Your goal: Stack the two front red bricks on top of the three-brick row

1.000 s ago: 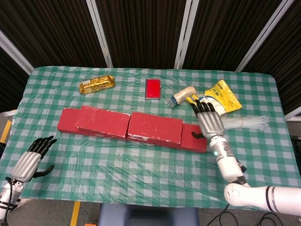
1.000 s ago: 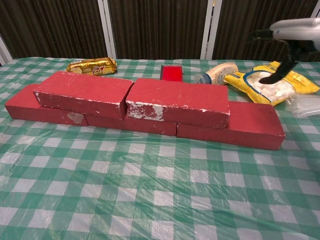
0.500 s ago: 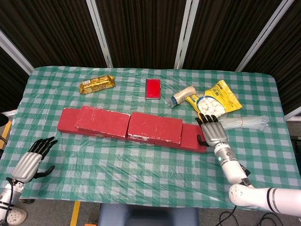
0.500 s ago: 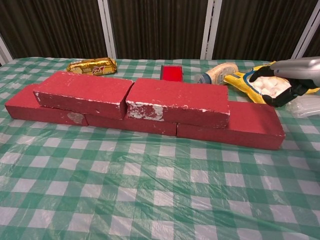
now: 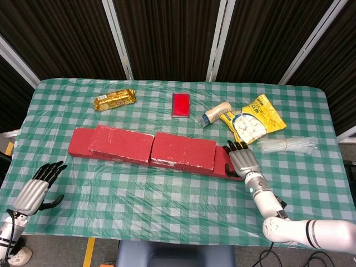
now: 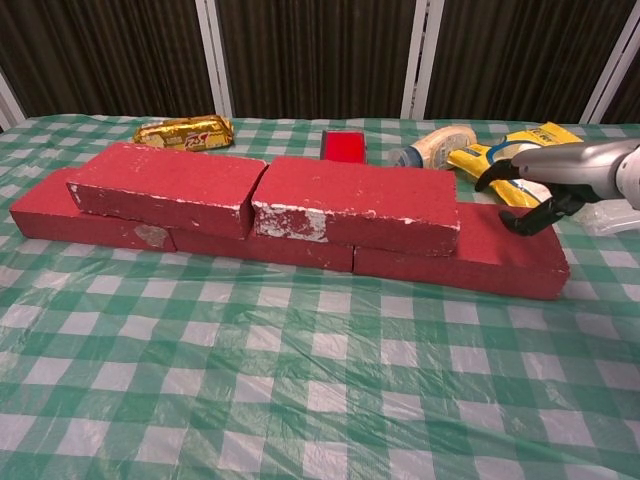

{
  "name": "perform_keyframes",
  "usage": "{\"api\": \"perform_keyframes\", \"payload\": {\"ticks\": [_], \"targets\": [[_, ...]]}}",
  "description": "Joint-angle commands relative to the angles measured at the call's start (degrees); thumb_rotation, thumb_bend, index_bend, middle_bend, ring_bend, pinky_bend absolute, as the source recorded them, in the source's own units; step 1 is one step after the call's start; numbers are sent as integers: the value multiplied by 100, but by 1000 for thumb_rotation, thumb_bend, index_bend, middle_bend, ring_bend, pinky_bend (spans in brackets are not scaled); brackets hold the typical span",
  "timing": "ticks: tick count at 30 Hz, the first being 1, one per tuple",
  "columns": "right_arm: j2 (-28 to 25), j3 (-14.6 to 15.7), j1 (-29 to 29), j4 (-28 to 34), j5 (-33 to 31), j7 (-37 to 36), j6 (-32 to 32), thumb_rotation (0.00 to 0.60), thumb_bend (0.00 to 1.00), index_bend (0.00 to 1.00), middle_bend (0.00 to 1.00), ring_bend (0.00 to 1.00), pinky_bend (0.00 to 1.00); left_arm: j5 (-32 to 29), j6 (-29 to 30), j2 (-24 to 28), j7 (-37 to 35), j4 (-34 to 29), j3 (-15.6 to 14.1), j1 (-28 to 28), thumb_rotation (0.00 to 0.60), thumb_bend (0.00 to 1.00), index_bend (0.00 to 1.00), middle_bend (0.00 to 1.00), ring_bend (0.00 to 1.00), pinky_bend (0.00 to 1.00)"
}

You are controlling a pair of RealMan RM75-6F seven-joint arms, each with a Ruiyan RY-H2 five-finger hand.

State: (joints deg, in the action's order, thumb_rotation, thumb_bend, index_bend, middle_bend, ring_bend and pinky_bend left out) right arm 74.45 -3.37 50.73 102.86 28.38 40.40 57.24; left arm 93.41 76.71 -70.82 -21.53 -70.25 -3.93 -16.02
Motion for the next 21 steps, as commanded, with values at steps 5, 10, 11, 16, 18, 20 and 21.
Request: {"api": "perform_keyframes", "payload": {"ticks": [5, 10, 11, 16, 18, 20, 21], "targets": [[179, 2, 125, -62, -98, 30, -61, 415, 678, 210, 0, 0, 0, -13, -17, -3, -15, 9, 2, -4, 600, 359, 0, 0, 0, 0], [284, -20, 194, -113, -150, 29, -60, 430, 678, 207, 0, 0, 0, -23, -23, 7, -19, -1, 2, -1, 600, 359, 0, 0, 0, 0], [304, -19, 211, -121, -169, 36, -60, 433, 678, 206, 0, 0, 0, -25, -23, 10, -21, -2, 2, 0, 600, 359, 0, 0, 0, 0], [372, -40, 269, -140, -205, 30, -53, 439, 678, 205, 0, 0, 0, -32, -24, 16, -41, 3, 6, 1, 600, 358, 0, 0, 0, 0], [397, -44, 298, -150, -236, 41, -51, 440, 678, 204, 0, 0, 0, -32, -27, 13, -48, 11, 8, -2, 600, 359, 0, 0, 0, 0], [417, -55, 319, -154, -254, 41, -36, 444, 678, 202, 0, 0, 0, -33, -28, 13, -57, 16, 6, -1, 600, 358, 0, 0, 0, 0], [423, -55, 328, -153, -258, 43, -24, 446, 679, 200, 0, 0, 0, -32, -30, 12, -59, 21, 7, -3, 600, 358, 0, 0, 0, 0]]}}
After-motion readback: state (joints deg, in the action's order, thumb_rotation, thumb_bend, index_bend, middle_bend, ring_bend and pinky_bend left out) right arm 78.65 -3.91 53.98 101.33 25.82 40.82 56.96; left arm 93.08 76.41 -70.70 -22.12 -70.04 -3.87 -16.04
